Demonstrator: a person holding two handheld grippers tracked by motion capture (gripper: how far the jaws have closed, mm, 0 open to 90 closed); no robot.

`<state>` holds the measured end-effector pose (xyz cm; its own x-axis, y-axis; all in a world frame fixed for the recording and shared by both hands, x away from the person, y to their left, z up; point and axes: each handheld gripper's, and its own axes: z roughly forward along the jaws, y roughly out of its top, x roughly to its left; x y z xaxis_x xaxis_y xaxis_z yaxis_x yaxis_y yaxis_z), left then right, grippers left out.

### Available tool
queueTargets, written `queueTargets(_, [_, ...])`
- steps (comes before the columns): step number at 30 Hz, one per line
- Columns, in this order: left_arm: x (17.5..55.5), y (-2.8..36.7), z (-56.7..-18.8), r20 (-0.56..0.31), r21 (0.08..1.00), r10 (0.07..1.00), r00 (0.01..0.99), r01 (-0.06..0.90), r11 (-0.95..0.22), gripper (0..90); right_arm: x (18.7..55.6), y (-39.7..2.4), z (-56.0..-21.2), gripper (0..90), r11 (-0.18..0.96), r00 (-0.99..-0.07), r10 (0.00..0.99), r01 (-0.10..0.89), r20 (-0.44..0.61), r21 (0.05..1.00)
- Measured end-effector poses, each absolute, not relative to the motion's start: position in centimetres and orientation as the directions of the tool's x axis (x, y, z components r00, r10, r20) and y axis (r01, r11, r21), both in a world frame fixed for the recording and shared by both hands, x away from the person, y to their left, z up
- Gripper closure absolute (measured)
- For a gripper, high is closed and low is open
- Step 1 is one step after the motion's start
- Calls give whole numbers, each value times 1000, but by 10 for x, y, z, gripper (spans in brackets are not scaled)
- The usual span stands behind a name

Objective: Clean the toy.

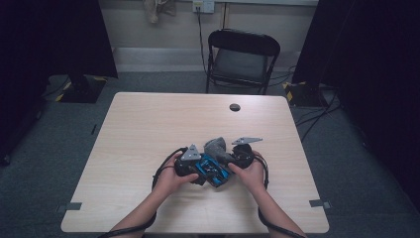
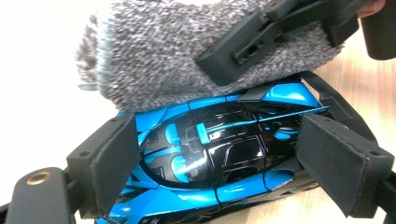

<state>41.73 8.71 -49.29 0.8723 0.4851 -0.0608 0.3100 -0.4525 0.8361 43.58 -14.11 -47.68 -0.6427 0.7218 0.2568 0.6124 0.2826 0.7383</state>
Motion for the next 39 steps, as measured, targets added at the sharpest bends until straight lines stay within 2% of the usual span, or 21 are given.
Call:
queueTargets(18, [419,85,-489,-60,819,485,873,320,-476,134,427,-160,-474,674,296,-634,742,603,219,741])
queueTargets(24, [417,85,-486,-28,816,483,875,299,-495,161,428,-159,-472,671,301,-634,744,601,213,740])
queueTargets(39, [415,88,-482,-75,809,475,877,332,-485,161,431,-159,-468,670,312,-634,746,600,201,736])
